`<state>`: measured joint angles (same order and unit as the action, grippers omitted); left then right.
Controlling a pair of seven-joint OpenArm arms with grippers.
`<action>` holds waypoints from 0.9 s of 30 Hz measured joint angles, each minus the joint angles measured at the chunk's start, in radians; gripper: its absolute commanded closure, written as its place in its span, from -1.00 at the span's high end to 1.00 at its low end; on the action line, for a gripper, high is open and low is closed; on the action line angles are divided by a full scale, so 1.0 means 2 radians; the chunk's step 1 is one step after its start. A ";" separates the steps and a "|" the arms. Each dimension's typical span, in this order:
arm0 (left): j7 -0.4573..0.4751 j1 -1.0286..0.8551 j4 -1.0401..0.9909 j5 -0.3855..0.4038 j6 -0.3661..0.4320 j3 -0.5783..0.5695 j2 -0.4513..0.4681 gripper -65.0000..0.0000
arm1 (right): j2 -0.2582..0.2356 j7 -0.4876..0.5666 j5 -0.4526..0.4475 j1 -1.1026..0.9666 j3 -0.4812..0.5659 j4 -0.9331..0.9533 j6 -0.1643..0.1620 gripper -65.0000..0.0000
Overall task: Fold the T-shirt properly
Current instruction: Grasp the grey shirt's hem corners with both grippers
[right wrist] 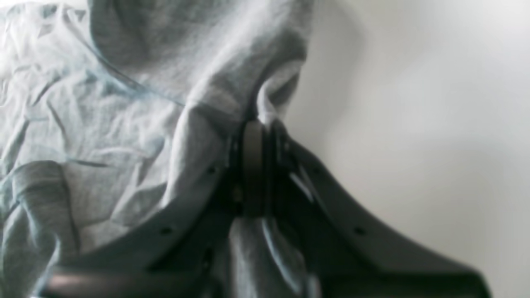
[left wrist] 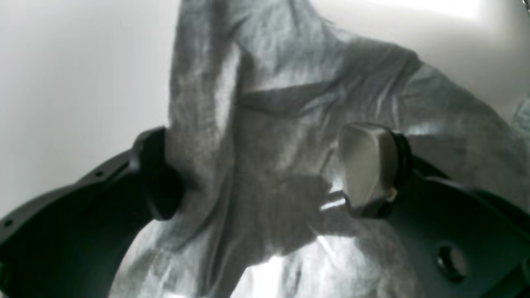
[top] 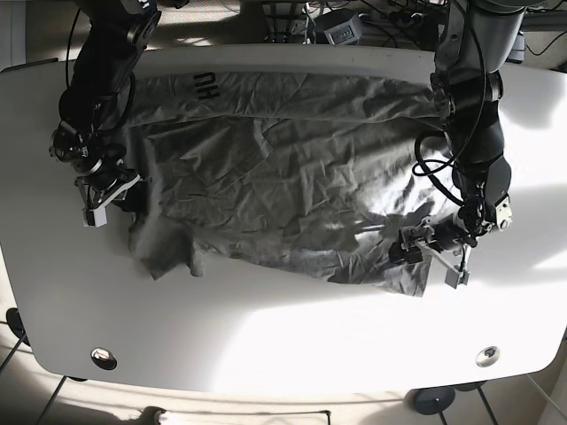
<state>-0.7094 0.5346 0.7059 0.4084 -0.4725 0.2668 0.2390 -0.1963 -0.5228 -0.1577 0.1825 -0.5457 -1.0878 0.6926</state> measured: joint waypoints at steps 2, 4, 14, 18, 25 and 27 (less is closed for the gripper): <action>0.000 0.000 0.000 0.005 0.000 -0.017 0.000 0.56 | 0.000 0.000 -0.001 0.000 0.000 0.000 0.000 -0.94; 0.000 0.001 -0.001 0.004 0.000 -0.033 0.002 0.12 | 0.000 0.000 -0.001 0.000 0.000 0.000 0.000 -0.94; -0.013 -0.006 -0.003 0.008 -0.005 -0.042 0.015 -1.00 | -0.013 -0.005 -0.085 -0.015 0.002 0.000 0.008 0.77; -0.013 -0.007 -0.003 0.007 -0.003 -0.040 0.018 -1.00 | -0.026 -0.002 -0.105 -0.025 -0.002 -0.001 0.007 0.98; -0.014 -0.009 -0.002 0.008 -0.005 -0.040 0.026 -1.00 | -0.036 -0.002 -0.157 -0.055 0.001 -0.005 0.009 0.98; -0.015 -0.009 -0.002 0.008 -0.005 -0.040 0.027 -1.00 | -0.035 -0.010 -0.157 -0.055 0.001 -0.009 0.009 0.98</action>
<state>-0.7387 0.5175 0.7010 0.4252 -0.4828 0.1867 0.2920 -0.2661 -0.5434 -0.4721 0.0727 -0.5430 -1.1049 0.7097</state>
